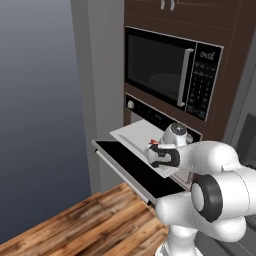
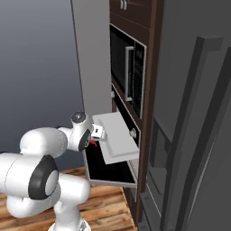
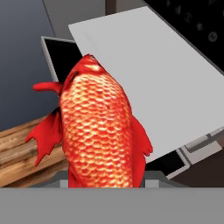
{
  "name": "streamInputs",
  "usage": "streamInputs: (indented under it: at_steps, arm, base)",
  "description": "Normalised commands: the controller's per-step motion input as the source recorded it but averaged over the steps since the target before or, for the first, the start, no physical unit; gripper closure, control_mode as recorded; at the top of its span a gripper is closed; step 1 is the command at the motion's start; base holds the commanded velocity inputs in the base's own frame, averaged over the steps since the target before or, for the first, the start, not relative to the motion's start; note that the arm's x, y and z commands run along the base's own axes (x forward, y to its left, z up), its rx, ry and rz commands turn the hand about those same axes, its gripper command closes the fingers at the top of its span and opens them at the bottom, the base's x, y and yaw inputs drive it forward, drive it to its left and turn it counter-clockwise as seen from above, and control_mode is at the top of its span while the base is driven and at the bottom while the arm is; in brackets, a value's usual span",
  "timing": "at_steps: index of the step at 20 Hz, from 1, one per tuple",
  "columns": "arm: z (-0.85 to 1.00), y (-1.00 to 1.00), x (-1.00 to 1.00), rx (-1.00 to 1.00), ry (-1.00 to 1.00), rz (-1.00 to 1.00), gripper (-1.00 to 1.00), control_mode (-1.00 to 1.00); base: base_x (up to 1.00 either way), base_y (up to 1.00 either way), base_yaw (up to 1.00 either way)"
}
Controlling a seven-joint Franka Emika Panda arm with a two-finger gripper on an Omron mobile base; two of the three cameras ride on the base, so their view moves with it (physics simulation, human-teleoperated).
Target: Place the fish on the top rack of the oven, and slide the tray back inside. Close the oven door.
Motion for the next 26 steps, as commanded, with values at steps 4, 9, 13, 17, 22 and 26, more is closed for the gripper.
streamInputs:
  at_steps: [4,9,13,17,22,26]
  arm:
    - [-0.20,0.00,0.29,0.00,0.00,0.00,1.00,-1.00]
    - [-0.15,0.00,0.29,0.00,0.00,0.00,1.00,-1.00]
    - [-0.14,0.00,0.26,0.00,0.00,0.00,1.00,-1.00]
    - [-0.17,-0.01,0.26,0.00,0.00,0.00,1.00,-1.00]
    - [-0.20,0.00,0.26,0.00,0.00,0.00,1.00,-1.00]
    - [-0.10,-0.03,0.23,0.00,0.00,0.00,1.00,-1.00]
  base:
    - [0.00,0.00,0.00]
    - [0.00,0.00,0.00]
    - [0.00,0.00,0.00]
    - [0.00,0.00,0.00]
    - [0.00,0.00,0.00]
    - [0.00,0.00,0.00]
